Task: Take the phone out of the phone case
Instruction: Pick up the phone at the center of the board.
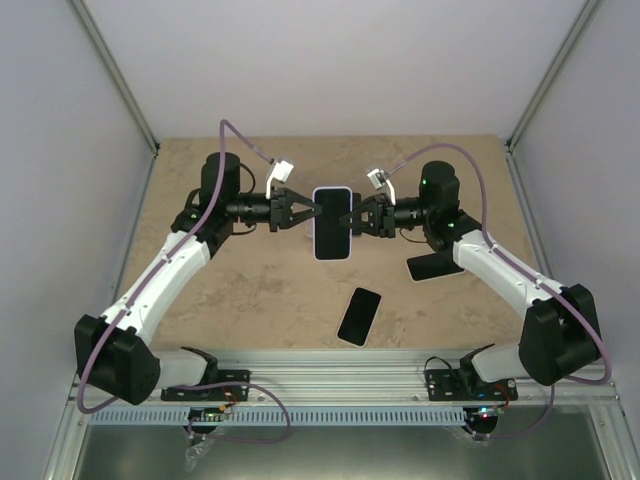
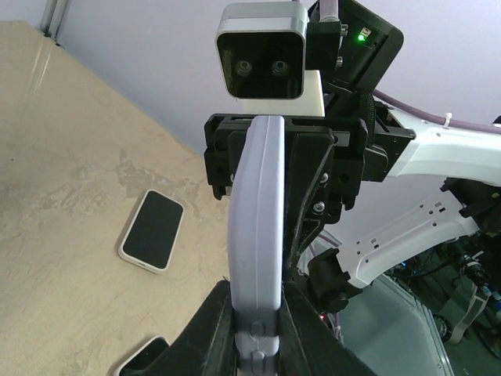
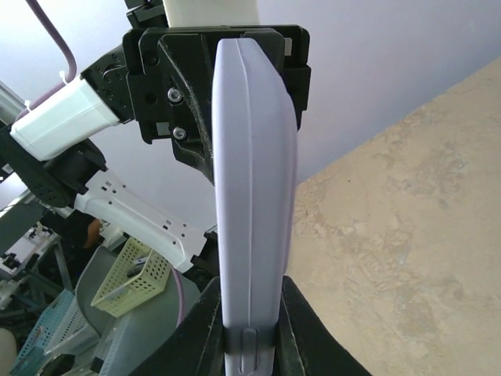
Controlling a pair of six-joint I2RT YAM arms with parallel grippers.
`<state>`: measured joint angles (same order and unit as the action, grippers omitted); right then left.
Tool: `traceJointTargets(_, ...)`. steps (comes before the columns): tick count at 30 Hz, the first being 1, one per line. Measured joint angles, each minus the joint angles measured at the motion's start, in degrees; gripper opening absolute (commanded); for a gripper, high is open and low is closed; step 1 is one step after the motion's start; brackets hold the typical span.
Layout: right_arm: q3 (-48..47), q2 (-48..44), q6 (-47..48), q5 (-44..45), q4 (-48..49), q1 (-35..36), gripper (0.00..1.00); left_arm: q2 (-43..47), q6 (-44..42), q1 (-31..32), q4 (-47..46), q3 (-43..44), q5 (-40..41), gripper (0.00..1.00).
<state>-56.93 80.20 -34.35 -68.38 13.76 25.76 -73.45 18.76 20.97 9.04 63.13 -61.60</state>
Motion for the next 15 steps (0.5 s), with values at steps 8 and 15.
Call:
traceJointTargets(8, -2.7, 0.1, -0.9, -0.4, -0.6, -0.9, 0.01, -1.3, -7.0, 0.0, 6.7, 6.4, 0.4, 0.54)
traceJointTargets(15, -5.0, 0.0, -4.9, -0.6, 2.2, -4.5, 0.01, -1.3, -11.5, 0.0, 10.4, 7.4, -0.9, 0.61)
